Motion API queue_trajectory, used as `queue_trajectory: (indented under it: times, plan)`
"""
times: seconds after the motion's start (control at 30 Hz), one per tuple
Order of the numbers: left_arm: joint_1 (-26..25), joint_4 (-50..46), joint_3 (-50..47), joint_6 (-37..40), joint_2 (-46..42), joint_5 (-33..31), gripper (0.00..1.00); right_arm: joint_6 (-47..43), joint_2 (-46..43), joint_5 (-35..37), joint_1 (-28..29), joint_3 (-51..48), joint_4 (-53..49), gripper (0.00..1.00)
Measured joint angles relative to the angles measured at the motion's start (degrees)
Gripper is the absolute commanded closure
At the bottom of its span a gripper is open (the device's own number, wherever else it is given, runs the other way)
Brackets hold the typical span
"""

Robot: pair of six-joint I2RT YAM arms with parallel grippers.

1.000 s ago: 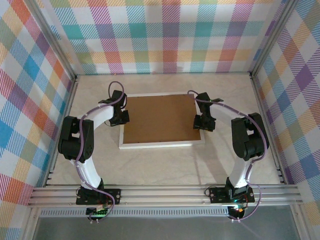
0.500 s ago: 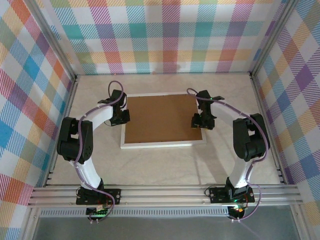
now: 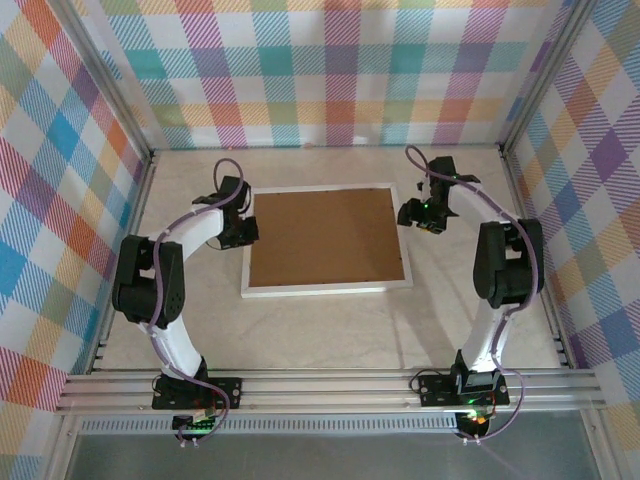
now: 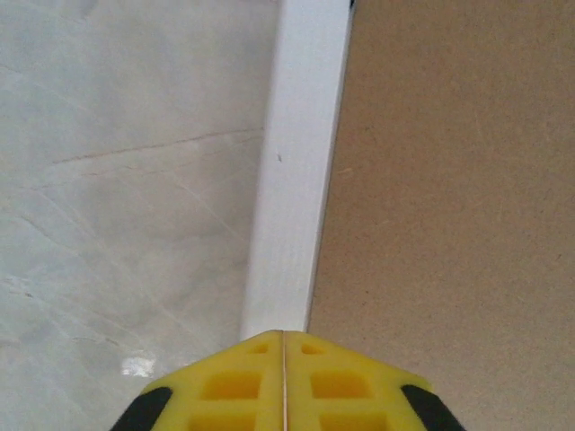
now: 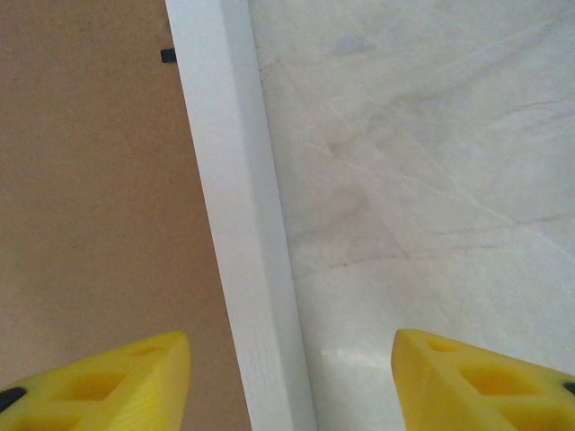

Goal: Put the photo into the frame

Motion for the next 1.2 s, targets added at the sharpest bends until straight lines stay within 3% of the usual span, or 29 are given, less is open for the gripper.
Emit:
queue_trajectory:
  times: [0.23,0.33,0.4,0.7,0.87,1.2]
  plan:
    - [2.4,-2.29,3.39,-0.07,-1.53,0.76,0.68,-1.66,6.03,-3.15,0.0,4.02,-0.07,0.41]
    - [3.52,-3.04,5.14,-0.22,-1.53,1.84,0.47,-2.49,7.63,-3.78,0.0,5.33,-0.17,0.43]
    - [4.37,-3.34,6.51,-0.07,-1.33,2.8,0.42,-2.93,8.26,-3.96,0.0,5.88,-0.46,0.47]
    - [6.78,-3.19,16.02,0.24,7.28,7.17,0.41,-4.42,10.16,-3.98,0.02,7.48,-1.95,0.58]
    - [7.02,-3.28,20.26,0.44,12.94,8.74,0.41,-5.01,10.34,-3.67,0.59,8.35,-2.62,0.72]
    - [8.87,-3.5,21.38,1.97,14.73,10.14,0.58,-6.99,10.34,-2.6,1.53,8.92,-3.28,0.78]
